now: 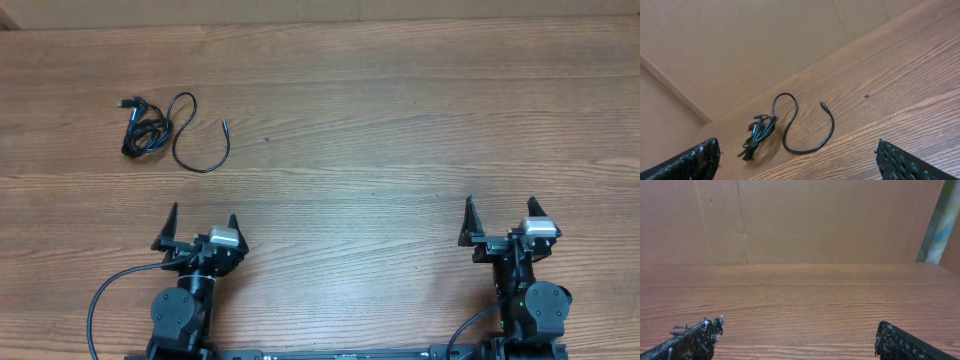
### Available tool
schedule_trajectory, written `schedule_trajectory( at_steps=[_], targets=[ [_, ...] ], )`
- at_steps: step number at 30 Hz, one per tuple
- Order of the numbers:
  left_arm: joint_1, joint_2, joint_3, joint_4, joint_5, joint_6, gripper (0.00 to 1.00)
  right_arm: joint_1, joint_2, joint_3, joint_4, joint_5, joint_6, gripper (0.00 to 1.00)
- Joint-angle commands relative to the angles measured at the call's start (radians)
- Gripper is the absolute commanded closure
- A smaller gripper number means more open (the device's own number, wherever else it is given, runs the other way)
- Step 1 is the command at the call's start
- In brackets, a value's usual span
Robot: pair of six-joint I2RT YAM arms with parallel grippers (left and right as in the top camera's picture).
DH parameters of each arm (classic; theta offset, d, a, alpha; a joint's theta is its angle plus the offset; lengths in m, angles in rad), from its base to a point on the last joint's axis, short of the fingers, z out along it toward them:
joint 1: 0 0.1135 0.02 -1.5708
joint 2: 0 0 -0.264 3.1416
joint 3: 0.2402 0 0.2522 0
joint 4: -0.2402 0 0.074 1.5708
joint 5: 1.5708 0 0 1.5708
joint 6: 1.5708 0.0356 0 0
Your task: Untangle cables
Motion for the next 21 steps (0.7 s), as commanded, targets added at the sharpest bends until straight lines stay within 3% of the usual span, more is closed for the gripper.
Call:
schedule_trajectory(
  at_steps=[1,8,16,21],
  targets=[
    [-0.004,0.001,-0.004,0.004,-0.014,-0.119,0.01,-0.003,0.002,-0.010,0.006,-0.005,0.006,0.00],
    [-0.003,0.002,0.054,-0.097,-0.014,-0.193,0.00,-0.003,0.002,-0.010,0.006,-0.005,0.006,0.00],
    [-0.003,0.002,0.263,-0.320,-0.014,-0.256,0.00,-0.003,0.002,-0.010,0.006,-0.005,0.006,0.00],
    [-0.003,0.028,0.380,-0.355,-0.013,-0.336,0.00,-0.003,0.002,-0.010,0.006,-0.005,0.006,0.00]
  ],
)
